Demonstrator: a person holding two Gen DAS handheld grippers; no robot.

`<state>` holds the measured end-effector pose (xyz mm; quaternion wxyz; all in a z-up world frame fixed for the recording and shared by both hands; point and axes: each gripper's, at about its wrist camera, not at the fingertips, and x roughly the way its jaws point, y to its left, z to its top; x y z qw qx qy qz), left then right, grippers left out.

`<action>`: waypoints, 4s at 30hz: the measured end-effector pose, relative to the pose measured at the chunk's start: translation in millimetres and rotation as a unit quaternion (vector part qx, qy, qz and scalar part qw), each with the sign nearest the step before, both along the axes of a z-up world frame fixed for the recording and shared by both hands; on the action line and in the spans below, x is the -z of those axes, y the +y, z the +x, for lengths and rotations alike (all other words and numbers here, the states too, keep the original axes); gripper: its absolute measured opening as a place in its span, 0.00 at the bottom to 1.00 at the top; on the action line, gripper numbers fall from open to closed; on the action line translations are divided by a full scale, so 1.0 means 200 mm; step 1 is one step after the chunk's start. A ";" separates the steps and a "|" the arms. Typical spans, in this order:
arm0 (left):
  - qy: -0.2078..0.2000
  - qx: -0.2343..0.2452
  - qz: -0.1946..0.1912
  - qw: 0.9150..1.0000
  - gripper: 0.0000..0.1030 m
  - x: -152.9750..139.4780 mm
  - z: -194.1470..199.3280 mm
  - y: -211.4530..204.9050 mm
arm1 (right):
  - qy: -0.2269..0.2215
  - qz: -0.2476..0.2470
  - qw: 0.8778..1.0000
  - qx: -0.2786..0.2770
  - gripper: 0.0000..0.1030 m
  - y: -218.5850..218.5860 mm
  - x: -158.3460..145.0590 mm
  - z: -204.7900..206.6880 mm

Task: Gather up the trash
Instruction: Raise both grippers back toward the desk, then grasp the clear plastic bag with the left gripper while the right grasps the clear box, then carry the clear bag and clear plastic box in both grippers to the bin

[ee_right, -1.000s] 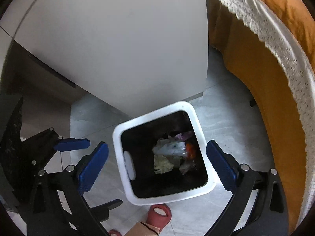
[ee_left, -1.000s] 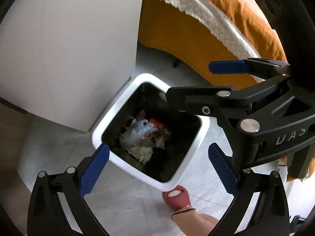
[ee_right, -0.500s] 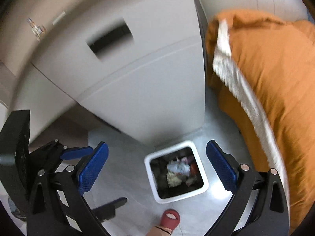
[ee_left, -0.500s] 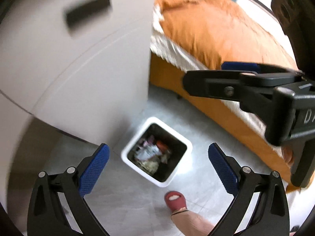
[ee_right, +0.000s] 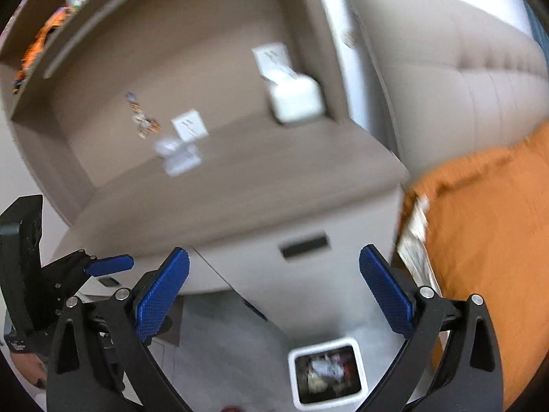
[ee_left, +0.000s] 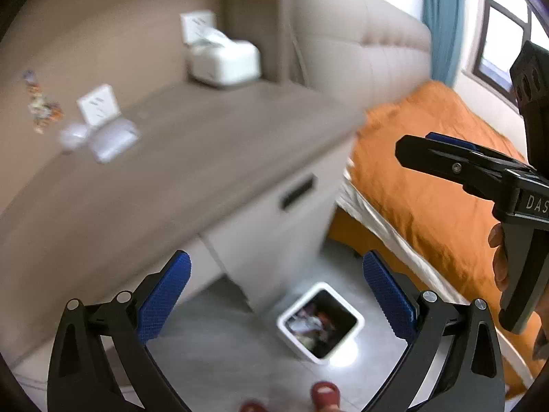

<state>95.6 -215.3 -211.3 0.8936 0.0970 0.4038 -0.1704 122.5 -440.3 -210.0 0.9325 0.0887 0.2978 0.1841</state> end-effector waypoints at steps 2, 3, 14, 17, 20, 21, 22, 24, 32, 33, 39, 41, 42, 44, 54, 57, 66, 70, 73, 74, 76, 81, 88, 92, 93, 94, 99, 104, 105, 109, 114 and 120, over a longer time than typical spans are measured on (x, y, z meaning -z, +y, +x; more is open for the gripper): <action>-0.013 -0.013 0.000 1.000 0.95 -0.07 0.02 0.08 | -0.014 0.003 1.000 -0.020 0.96 0.10 -0.08 0.03; -0.024 -0.023 0.001 0.999 0.95 -0.12 0.03 0.13 | -0.023 0.001 0.999 -0.032 0.96 0.17 -0.12 0.06; -0.079 -0.069 -0.034 0.994 0.95 -0.37 0.44 0.79 | -0.060 -0.053 0.993 -0.084 0.96 0.83 -0.26 0.45; -0.077 -0.065 -0.035 0.994 0.95 -0.40 0.64 0.95 | -0.054 -0.062 0.993 -0.086 0.96 1.00 -0.28 0.60; -0.075 -0.054 -0.036 0.995 0.95 -0.42 0.81 1.08 | -0.041 -0.060 0.994 -0.081 0.96 1.14 -0.27 0.75; -0.074 -0.051 -0.034 0.995 0.95 -0.41 0.86 1.11 | -0.036 -0.059 0.994 -0.079 0.96 1.17 -0.26 0.79; -0.073 -0.050 -0.030 0.996 0.95 -0.41 0.90 1.14 | -0.029 -0.060 0.995 -0.079 0.96 1.22 -0.24 0.86; -0.068 -0.050 -0.025 0.996 0.95 -0.38 1.00 1.20 | -0.021 -0.069 0.994 -0.076 0.96 1.29 -0.21 0.93; -0.051 -0.045 -0.046 0.997 0.95 -0.24 1.39 1.39 | 0.026 -0.123 0.990 -0.068 0.96 1.49 0.01 1.19; -0.049 -0.045 -0.049 0.997 0.95 -0.22 1.43 1.40 | 0.032 -0.128 0.989 -0.068 0.96 1.50 0.04 1.21; -0.036 -0.029 -0.052 0.998 0.95 -0.12 1.65 1.40 | 0.061 -0.142 0.986 -0.059 0.96 1.54 0.17 1.33; -0.031 -0.027 -0.056 0.998 0.95 -0.09 1.71 1.41 | 0.070 -0.144 0.986 -0.056 0.96 1.54 0.20 1.37; -0.029 -0.027 -0.058 0.998 0.95 -0.07 1.74 1.41 | 0.072 -0.146 0.985 -0.053 0.96 1.54 0.21 1.38; -0.022 -0.026 -0.059 0.998 0.95 -0.04 1.79 1.41 | 0.077 -0.145 0.985 -0.053 0.96 1.53 0.23 1.41; -0.009 -0.009 -0.029 0.999 0.58 0.08 2.02 1.36 | 0.100 -0.147 0.982 -0.070 0.91 1.55 0.25 1.49; 0.007 -0.008 -0.030 1.000 0.33 0.09 2.06 1.37 | 0.101 -0.143 0.982 -0.064 0.90 1.56 0.24 1.50; -0.006 0.000 -0.038 0.999 0.25 -0.06 1.92 1.38 | 0.074 -0.099 0.991 -0.054 0.90 1.52 0.07 1.43; -0.021 0.005 -0.053 0.998 0.25 -0.20 1.82 1.38 | 0.044 -0.097 0.993 -0.045 0.90 1.49 -0.07 1.36; -0.033 0.014 -0.058 0.998 0.25 -0.30 1.72 1.35 | 0.025 -0.093 0.995 -0.036 0.90 1.45 -0.17 1.31; -0.036 0.019 -0.057 0.998 0.25 -0.33 1.69 1.34 | 0.018 -0.090 0.995 -0.033 0.90 1.44 -0.21 1.28; -0.046 0.028 -0.051 0.997 0.25 -0.39 1.62 1.30 | 0.008 -0.088 0.996 -0.030 0.90 1.40 -0.26 1.26; -0.058 0.050 -0.066 0.995 0.25 -0.50 1.45 1.22 | -0.022 -0.091 0.995 -0.024 0.90 1.33 -0.39 1.12; -0.074 0.078 -0.068 0.992 0.25 -0.57 1.17 0.97 | -0.048 -0.095 0.994 -0.007 0.90 1.11 -0.48 0.79; -0.073 0.092 -0.069 0.991 0.25 -0.56 0.98 0.77 | -0.050 -0.097 0.994 0.002 0.90 0.93 -0.46 0.58; -0.073 0.096 -0.070 0.990 0.25 -0.55 0.90 0.69 | -0.050 -0.095 0.994 0.003 0.90 0.86 -0.46 0.51; -0.074 0.097 -0.070 0.990 0.25 -0.55 0.85 0.65 | -0.050 -0.094 0.994 0.005 0.90 0.82 -0.46 0.47; -0.065 0.107 -0.077 0.989 0.25 -0.52 0.54 0.32 | -0.041 -0.078 0.996 0.011 0.90 0.54 -0.42 0.17; -0.058 0.104 -0.070 0.990 0.25 -0.44 0.25 0.04 | -0.027 -0.068 0.997 0.004 0.90 0.29 -0.33 -0.13; -0.056 0.103 -0.068 0.991 0.25 -0.42 0.20 -0.02 | -0.025 -0.071 0.997 0.003 0.90 0.26 -0.32 -0.17; -0.026 0.100 -0.075 0.992 0.25 -0.33 0.05 -0.18 | -0.006 -0.078 0.997 -0.007 0.90 0.13 -0.26 -0.32; 0.015 0.097 -0.075 0.992 0.25 -0.20 -0.05 -0.31 | 0.018 -0.072 0.997 -0.007 0.90 0.01 -0.15 -0.39; 0.065 0.104 -0.062 0.991 0.25 0.01 -0.09 -0.42 | 0.055 -0.063 0.996 -0.003 0.90 -0.07 0.07 -0.36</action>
